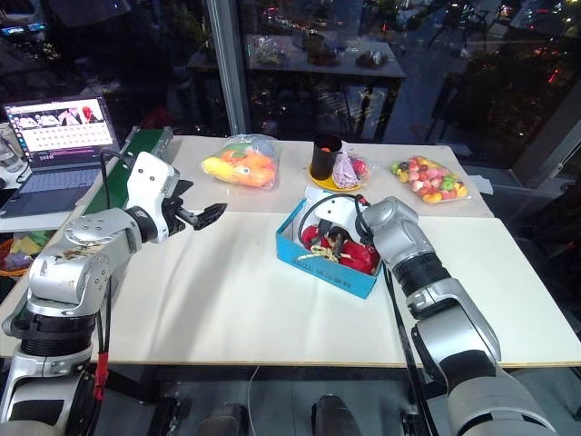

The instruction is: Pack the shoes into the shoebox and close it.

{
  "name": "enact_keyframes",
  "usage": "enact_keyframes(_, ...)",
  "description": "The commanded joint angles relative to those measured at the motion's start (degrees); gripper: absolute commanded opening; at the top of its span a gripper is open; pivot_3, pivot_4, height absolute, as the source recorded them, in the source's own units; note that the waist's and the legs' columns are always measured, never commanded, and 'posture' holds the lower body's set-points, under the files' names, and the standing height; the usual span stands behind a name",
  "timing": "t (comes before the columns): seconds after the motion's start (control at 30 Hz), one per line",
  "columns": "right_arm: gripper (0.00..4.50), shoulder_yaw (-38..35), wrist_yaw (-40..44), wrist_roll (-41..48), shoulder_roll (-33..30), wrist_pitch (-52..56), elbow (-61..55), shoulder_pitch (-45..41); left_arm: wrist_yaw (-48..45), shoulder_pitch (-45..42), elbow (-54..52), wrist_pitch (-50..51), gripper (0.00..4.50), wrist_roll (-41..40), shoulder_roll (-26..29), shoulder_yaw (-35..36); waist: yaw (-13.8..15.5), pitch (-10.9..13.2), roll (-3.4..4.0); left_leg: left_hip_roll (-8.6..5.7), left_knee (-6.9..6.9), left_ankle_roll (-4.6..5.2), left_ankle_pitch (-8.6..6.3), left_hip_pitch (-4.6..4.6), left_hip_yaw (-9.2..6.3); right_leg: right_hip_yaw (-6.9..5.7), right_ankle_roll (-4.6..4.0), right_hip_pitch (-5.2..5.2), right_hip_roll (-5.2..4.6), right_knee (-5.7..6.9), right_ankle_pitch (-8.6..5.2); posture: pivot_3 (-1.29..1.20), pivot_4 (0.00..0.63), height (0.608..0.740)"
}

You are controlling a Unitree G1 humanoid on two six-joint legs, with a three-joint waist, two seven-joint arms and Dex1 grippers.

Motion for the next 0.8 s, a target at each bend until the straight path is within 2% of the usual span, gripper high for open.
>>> enact_keyframes(0.03,0.02,0.76,-4.62,-3.56,-1.41,-0.61,1.84,0.46,-0.06,-2.07,-0.17,-1.37,4.5,0.52,-0.35,-0.24,0.05,0.05,0.07,0.0,0.0,0.05,0.04,-0.13,0.0,0.0,0.04,-0.12,0.01,0.01,0.05,0.0,0.15,0.733)
enact_keyframes(0.13,0.02,0.75,-5.13,-4.01,-1.7,0.23,-0.15,1.24,-0.27,-2.87,0.68,-1.86,4.5,0.72,-0.81,-0.8,0.24,0.13,0.18,0.01,-0.02,0.13,0.09,-0.47,-0.04,0.0,0.37,-0.35,0.05,-0.01,0.09,0.0,0.15,0.733)
enact_keyframes(0.3,0.02,1.25,1.26,-3.03,-3.49,6.04,-8.36,4.74,-0.59,-3.41,1.27,-2.15,4.5,0.78,-0.9,-1.15,0.45,0.13,0.19,-0.04,-0.03,0.13,0.07,-1.39,-0.03,0.0,0.09,-1.12,-0.01,-0.06,0.23,0.0,0.15,0.733)
enact_keyframes(0.5,0.02,1.77,15.15,0.3,-9.97,16.01,-24.0,8.93,-0.97,-3.33,1.24,-2.05,4.5,0.79,-0.62,-1.23,1.14,0.17,0.24,-0.04,-0.24,0.11,-0.01,-1.35,-0.03,-0.04,0.14,-1.11,-0.01,-0.21,0.18,0.0,0.15,0.733)
enact_keyframes(0.53,0.02,1.87,16.69,0.62,-11.05,17.06,-25.86,9.28,-1.0,-3.31,1.21,-2.02,4.5,0.79,-0.61,-1.24,1.35,0.19,0.26,-0.04,-0.24,0.11,-0.01,-1.35,-0.03,-0.04,0.44,-1.11,-0.01,-0.23,0.01,0.0,0.15,0.733)
enact_keyframes(0.67,0.02,2.83,19.65,0.83,-13.74,19.38,-29.34,9.93,-1.12,-3.23,1.17,-2.01,4.5,0.76,-0.58,-1.33,1.94,0.4,0.43,-0.06,-0.18,0.07,0.02,-1.39,-0.02,-0.06,0.54,-1.1,-0.04,-0.3,-0.05,0.0,0.15,0.733)
enact_keyframes(0.8,0.02,4.26,18.9,0.35,-13.23,18.89,-28.13,10.51,-1.21,-3.53,1.55,-2.18,4.5,0.82,-0.78,-1.6,1.93,0.4,0.43,-0.05,-0.19,0.07,0.03,-1.37,-0.03,-0.06,0.52,-1.1,-0.02,-0.29,-0.06,0.0,0.15,0.733)
